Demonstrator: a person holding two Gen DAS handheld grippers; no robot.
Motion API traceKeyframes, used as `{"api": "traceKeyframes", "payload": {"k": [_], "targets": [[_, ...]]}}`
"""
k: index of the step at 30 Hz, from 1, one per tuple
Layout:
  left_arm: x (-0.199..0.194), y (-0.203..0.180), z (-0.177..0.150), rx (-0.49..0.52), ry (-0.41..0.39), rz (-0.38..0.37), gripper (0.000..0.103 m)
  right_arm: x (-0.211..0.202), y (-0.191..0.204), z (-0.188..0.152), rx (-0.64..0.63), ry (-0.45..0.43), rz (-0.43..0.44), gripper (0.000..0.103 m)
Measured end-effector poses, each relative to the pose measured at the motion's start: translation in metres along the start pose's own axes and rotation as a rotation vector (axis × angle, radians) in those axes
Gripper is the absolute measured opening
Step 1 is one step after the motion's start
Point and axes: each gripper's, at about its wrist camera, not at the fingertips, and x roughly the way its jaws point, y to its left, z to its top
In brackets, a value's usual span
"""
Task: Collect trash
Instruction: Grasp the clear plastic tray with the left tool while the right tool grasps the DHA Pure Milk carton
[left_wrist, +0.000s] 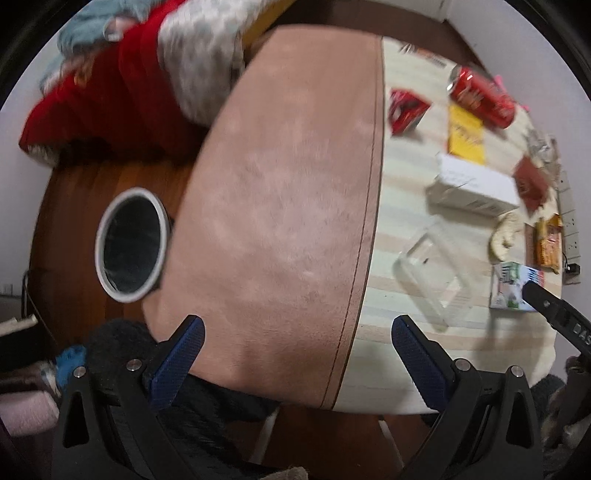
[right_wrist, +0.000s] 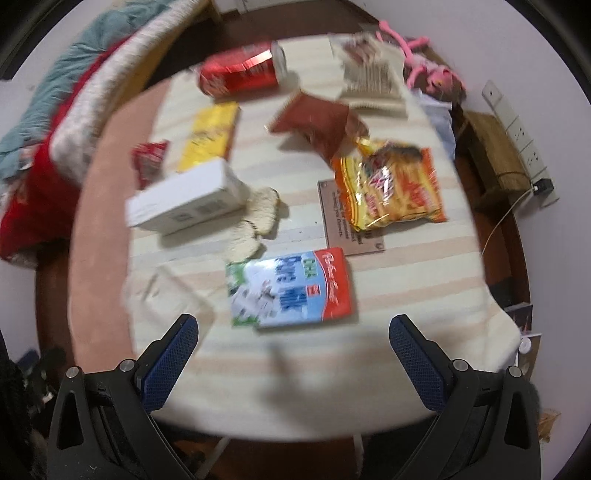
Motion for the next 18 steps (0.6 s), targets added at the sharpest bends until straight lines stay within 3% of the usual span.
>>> {"api": "traceKeyframes", "payload": {"k": [6, 8, 15, 18], "targets": [[0.023, -0.019, 0.008, -0.049, 0.086, -0.040, 0.103, 0.058, 0.013, 0.015, 0.015, 0.078, -0.033, 0.103], [0.027, -0.030, 0.012, -0.067, 0.109, -0.078, 0.103, 0.065, 0.013, 0.015, 0.016, 0.083, -0.043, 0.095], [0.047, -0.082, 0.026, -0.177, 0.237, -0.287, 0.103, 0.058, -0.028, 0.004, 0.092, 0.048, -0.064, 0.095], [0.056, -0.102, 0.030, -0.202, 0.248, -0.280, 0.095, 0.064, -0.046, 0.003, 0.127, 0.056, -0.048, 0.095]]}}
